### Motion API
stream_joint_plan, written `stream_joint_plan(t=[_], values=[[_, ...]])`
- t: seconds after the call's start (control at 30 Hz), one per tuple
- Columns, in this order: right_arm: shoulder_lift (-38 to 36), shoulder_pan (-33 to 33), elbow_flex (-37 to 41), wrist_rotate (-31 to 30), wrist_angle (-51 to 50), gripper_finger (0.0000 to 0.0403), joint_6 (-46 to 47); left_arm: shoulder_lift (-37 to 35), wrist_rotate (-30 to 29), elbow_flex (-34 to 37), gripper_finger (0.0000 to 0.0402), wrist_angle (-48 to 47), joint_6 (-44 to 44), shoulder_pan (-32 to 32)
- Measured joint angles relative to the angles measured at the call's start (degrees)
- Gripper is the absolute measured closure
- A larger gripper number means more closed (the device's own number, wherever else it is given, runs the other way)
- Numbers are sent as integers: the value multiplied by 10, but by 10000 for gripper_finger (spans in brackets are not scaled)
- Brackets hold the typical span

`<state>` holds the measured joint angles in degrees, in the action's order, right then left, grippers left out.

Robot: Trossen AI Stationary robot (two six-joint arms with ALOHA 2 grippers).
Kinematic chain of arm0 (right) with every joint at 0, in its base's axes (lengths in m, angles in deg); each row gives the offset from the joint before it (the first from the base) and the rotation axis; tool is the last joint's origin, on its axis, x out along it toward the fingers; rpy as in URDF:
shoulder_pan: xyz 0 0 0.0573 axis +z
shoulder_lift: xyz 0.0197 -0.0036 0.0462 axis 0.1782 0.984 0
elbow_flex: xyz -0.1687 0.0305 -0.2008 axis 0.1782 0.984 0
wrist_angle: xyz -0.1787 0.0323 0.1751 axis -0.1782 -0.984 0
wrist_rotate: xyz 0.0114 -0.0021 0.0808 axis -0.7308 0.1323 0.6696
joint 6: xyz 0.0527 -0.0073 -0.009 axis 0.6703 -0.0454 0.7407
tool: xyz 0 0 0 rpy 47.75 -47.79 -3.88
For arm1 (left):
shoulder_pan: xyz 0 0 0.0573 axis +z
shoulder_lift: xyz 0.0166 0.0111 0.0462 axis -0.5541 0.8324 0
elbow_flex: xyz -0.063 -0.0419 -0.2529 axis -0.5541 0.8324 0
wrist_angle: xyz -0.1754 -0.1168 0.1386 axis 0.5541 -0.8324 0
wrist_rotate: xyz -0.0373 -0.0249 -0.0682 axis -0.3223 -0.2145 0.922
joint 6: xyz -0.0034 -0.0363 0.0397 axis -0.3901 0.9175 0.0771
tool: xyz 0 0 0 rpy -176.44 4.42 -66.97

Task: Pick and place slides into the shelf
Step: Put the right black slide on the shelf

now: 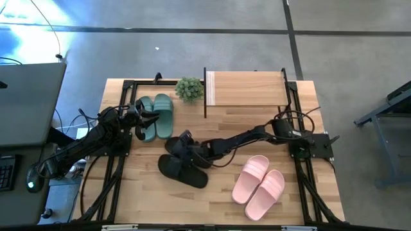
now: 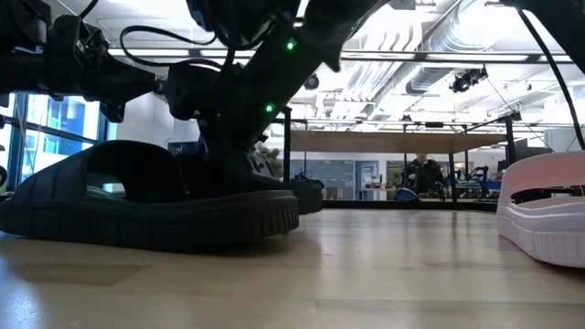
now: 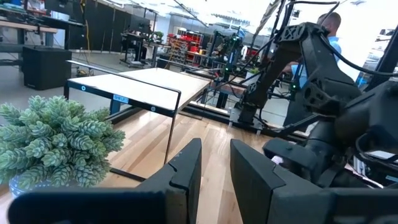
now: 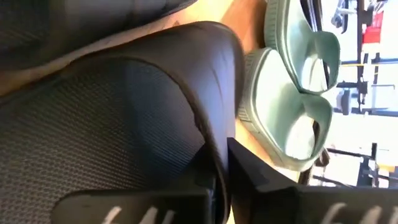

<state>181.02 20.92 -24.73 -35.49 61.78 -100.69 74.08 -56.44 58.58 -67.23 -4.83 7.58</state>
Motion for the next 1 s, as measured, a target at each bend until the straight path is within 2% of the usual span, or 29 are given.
stream_joint_plan(t=[0.23, 0.5, 0.83, 0.9, 1.0], values=[[-78, 32, 1, -57, -64, 401, 38, 0, 0, 0, 330, 0, 0, 0], [-212, 76, 1, -223, -168, 402, 84, 0, 0, 0, 330, 0, 0, 0], [-377, 80, 1, -416, -289, 402, 234, 0, 1, 0, 330, 0, 0, 0], [-396, 75, 1, -446, -297, 403, 249, 0, 2, 0, 330, 0, 0, 0], [-416, 59, 0, -459, -296, 403, 257, 0, 3, 0, 330, 0, 0, 0]])
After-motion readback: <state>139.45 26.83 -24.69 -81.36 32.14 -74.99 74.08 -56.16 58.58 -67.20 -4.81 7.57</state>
